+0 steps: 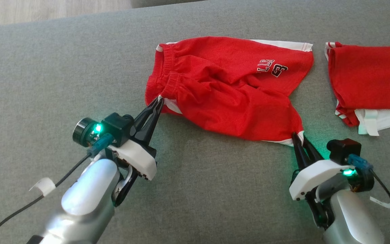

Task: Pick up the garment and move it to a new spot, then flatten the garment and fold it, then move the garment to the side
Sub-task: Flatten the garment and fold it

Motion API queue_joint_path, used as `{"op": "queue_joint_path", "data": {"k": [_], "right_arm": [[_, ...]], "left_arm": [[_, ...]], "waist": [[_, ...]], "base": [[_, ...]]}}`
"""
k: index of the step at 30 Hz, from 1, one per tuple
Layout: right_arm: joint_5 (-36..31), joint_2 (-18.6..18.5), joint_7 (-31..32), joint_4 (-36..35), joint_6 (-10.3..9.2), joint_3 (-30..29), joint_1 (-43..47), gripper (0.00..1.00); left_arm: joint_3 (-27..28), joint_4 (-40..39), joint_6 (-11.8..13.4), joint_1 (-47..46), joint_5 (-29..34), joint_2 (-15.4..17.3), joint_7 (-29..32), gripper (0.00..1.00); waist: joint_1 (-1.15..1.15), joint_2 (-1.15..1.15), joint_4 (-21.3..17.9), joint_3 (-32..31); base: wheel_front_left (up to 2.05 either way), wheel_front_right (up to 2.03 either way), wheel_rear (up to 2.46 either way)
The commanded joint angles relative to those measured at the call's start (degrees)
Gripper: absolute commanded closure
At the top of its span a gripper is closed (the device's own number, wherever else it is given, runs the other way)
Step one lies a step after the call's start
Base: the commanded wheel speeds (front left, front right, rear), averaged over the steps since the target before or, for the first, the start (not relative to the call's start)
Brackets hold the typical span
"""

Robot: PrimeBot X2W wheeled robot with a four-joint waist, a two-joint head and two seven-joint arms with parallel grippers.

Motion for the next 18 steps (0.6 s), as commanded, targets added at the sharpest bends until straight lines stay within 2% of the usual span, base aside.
{"op": "queue_joint_path", "data": {"k": [1,9,18], "right_arm": [[0.0,-0.2,0.0,-2.2,0.39,1.6,0.4,1.00],[-1.9,-0.2,-0.5,-5.6,0.39,0.3,0.9,1.00],[-1.9,-3.1,-0.4,-15.8,0.39,0.2,-3.0,1.00]], "left_arm": [[1.6,-1.2,0.4,-1.1,-0.8,1.7,0.1,1.00],[1.7,-0.7,0.8,-0.5,-1.3,2.2,-0.3,1.00],[4.3,-4.6,0.2,-1.2,-4.9,3.6,0.3,1.00]], "waist": [[0.00,0.00,0.0,-0.2],[0.00,0.00,0.0,-1.6],[0.00,0.00,-0.1,-5.5]], "base": [[0.00,0.00,0.00],[0.00,0.00,0.00],[0.00,0.00,0.00]]}}
